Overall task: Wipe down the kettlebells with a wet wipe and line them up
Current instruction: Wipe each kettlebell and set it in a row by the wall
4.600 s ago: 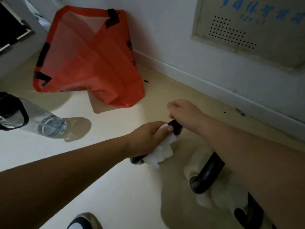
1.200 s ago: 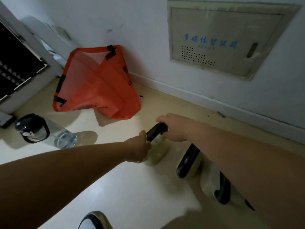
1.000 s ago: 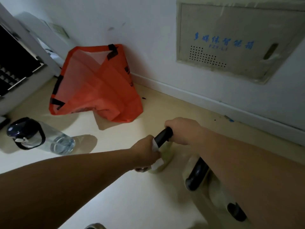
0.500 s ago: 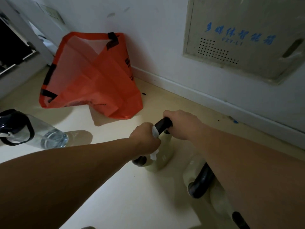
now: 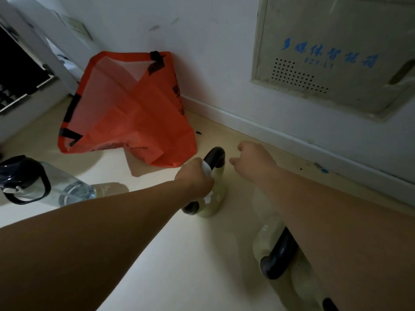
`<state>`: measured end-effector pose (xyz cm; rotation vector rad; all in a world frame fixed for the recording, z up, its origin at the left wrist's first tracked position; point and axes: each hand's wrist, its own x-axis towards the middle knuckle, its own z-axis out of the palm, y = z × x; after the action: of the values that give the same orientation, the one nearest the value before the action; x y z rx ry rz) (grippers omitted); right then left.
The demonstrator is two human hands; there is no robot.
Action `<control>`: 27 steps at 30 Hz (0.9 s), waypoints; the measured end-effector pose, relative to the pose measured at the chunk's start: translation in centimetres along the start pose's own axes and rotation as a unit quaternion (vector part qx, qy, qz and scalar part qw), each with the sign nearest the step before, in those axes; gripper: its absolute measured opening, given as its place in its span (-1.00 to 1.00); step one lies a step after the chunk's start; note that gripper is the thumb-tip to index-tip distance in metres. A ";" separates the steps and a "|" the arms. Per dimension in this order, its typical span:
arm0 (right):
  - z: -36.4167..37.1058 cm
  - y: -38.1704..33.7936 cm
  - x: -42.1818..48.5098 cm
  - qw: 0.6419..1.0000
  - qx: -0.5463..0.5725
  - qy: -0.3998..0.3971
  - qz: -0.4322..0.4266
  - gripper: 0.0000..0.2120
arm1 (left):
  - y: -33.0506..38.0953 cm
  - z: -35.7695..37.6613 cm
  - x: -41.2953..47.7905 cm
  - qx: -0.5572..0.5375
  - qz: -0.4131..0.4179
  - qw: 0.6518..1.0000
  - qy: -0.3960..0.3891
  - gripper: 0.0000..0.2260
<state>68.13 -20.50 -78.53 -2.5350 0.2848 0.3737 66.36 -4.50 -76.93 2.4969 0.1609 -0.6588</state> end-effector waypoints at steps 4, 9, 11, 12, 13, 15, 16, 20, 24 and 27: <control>0.3 1.1 -0.9 0.999 -0.006 -0.053 0.005 -0.57 | -0.5 0.1 0.4 0.049 0.048 0.998 -0.003 -0.77; -0.1 1.5 -1.4 0.997 -0.013 -0.075 -0.012 -0.59 | -0.8 0.1 0.9 0.090 0.059 0.994 0.005 -0.78; -0.6 2.0 -1.6 0.996 -0.023 -0.084 -0.016 -0.62 | -0.5 0.3 1.0 0.120 0.059 0.991 0.007 -0.75; -1.0 2.3 -1.8 0.996 -0.029 -0.087 -0.020 -0.63 | -0.2 0.2 0.9 0.135 0.066 0.989 0.013 -0.77; -1.5 2.7 -2.1 0.995 -0.037 -0.086 -0.026 -0.63 | 0.1 -0.2 1.0 0.164 0.079 0.983 0.022 -0.80; -2.6 3.5 -3.3 0.994 -0.063 -0.082 -0.034 -0.65 | 0.9 -1.5 0.7 0.252 0.118 0.959 0.048 -0.82; -3.1 4.0 -4.1 0.993 -0.072 -0.082 -0.037 -0.66 | 1.5 -2.1 0.3 0.277 0.141 0.948 0.059 -0.79; -4.5 6.6 -7.9 0.990 -0.095 -0.093 -0.041 -0.66 | 4.2 -1.5 -4.3 0.225 0.239 0.944 0.037 -0.75; -5.8 8.7 -10.9 0.989 -0.110 -0.086 -0.054 -0.64 | 6.2 2.9 -10.2 0.114 0.203 0.971 -0.049 -0.73; -7.4 9.2 -11.9 0.985 -0.132 -0.102 -0.040 -0.70 | 6.4 7.2 -13.1 0.028 0.134 0.990 -0.033 -0.70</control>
<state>55.88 -30.68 -73.23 -2.7261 0.0573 0.6721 53.44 -13.44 -72.72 2.4851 -0.2170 -0.6397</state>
